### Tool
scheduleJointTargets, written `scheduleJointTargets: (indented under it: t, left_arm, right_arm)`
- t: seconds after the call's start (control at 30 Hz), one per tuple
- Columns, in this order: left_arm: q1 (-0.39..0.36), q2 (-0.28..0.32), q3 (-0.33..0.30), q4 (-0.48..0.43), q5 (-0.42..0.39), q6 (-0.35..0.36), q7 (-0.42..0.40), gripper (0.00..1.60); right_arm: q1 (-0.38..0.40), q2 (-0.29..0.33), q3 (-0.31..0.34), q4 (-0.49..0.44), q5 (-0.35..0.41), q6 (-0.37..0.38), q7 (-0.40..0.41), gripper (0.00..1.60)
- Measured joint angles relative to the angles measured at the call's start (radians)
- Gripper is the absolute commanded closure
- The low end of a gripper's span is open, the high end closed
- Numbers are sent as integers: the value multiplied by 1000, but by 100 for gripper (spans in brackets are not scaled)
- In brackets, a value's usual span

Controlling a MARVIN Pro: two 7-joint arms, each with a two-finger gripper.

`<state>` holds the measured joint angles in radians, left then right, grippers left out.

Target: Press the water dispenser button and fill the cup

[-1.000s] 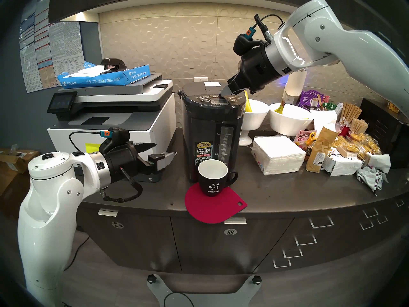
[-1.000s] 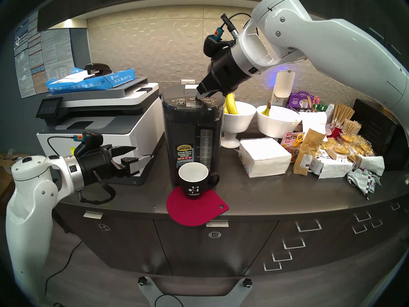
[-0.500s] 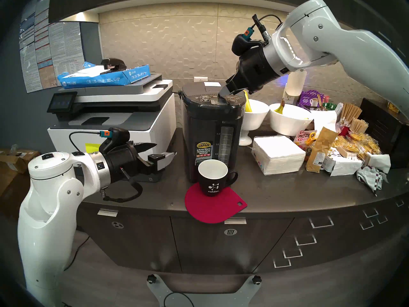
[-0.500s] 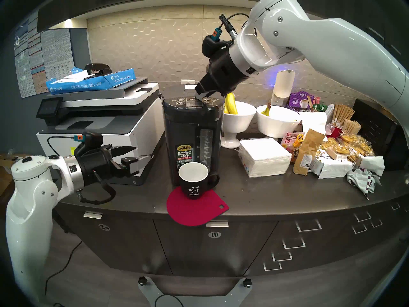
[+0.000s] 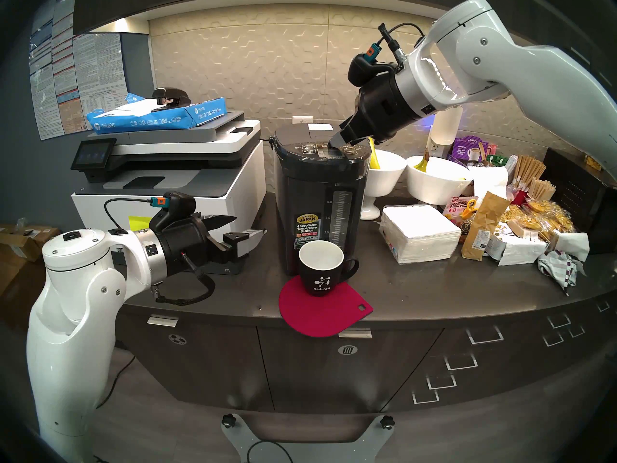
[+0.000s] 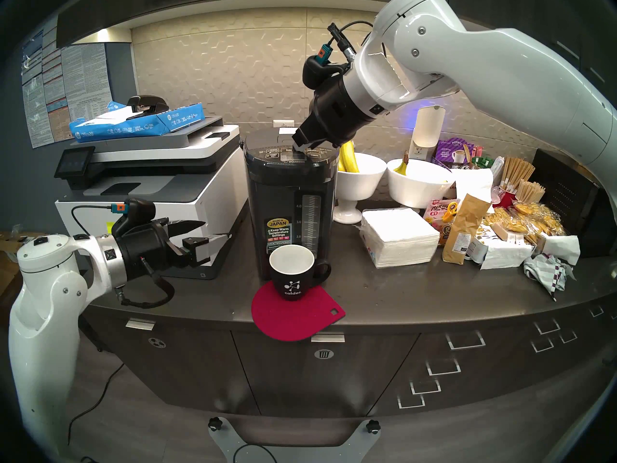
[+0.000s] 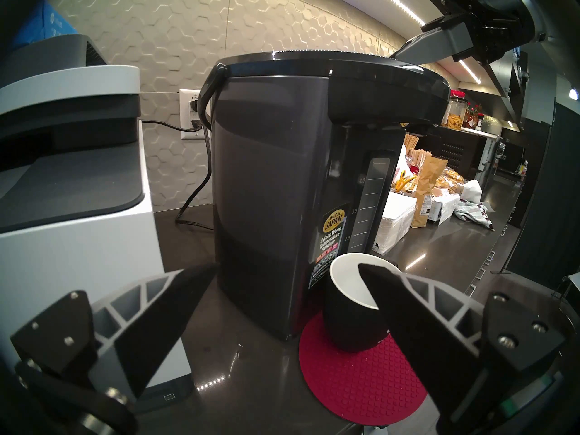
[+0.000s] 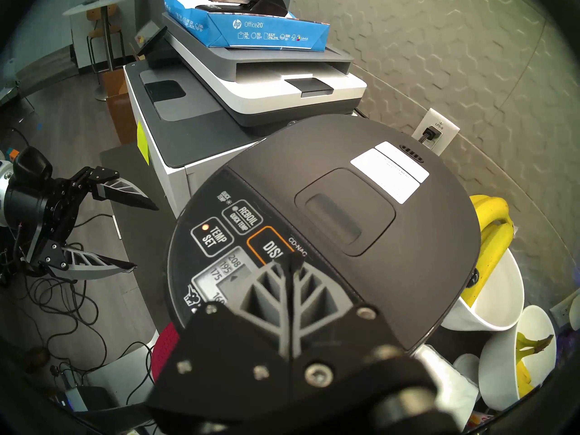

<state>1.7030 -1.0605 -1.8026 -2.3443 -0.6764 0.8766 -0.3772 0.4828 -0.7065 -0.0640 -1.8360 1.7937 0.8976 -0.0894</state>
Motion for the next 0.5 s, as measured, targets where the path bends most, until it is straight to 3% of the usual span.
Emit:
scheduleJointTargets:
  t: [0.5]
  left_arm:
    - [0,0,0,0,0,0,0,0]
  right_arm:
    - [-2,1,0,-1,-5,-3,2,160]
